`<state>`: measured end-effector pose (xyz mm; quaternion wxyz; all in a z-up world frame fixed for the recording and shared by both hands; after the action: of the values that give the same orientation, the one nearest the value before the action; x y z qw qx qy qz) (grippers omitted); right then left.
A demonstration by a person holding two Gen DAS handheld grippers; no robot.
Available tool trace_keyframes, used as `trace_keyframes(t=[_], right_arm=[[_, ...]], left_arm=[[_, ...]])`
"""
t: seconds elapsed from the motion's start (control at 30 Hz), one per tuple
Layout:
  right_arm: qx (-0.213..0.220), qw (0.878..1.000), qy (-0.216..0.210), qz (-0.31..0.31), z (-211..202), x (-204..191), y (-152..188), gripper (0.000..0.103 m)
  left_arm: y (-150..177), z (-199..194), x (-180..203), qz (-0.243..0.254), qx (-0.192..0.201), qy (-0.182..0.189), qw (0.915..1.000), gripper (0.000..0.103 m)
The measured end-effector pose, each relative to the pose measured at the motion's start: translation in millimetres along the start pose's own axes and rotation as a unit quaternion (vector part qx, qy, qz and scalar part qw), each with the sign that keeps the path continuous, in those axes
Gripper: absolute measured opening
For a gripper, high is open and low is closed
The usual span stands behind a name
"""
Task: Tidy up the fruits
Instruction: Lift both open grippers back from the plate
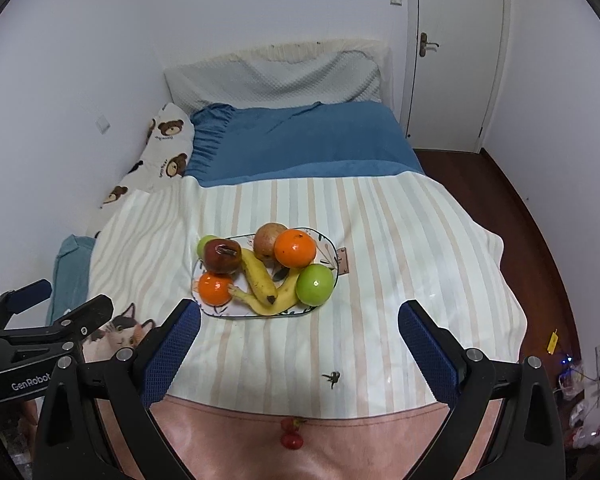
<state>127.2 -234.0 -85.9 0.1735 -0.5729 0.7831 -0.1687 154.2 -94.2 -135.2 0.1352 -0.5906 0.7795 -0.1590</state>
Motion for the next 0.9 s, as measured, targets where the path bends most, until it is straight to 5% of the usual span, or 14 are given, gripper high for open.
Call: trace_keyframes(t=[0.5,0.7,0.9], right_arm=[[0.052,0.999,0.002,0.0,-67.5,-3.8,17.3,0.101],[0.024,0.999,-0.024,0.009,-54.9,0.5,24.1,0.101],[-0.054,0.996,-0.054,0.037,4.3,23.5,39.1,0.101]], left_arm=[[17.6,-45.3,-1.2,0.001,0.035,-0.002,0.9994,0.102],[24.9,-36.2,-0.3,-0.003,0.022,-0.003,0.9998,0.102],[37.3,6.4,3.7,0.001,-0.019,-0.034,0.9992,0.102]])
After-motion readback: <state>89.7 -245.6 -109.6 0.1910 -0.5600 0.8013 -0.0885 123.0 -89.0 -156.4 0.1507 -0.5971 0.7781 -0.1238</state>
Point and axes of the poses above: each gripper's, at about its wrist camera, not at the fingertips, and z roughly the way its jaws point, x to its right, y to its underside, the point moved 7 cm from there along z, roughly the way its jaws point, and after that the axes turned 10 degrees about -x, right-handed, at the moved point
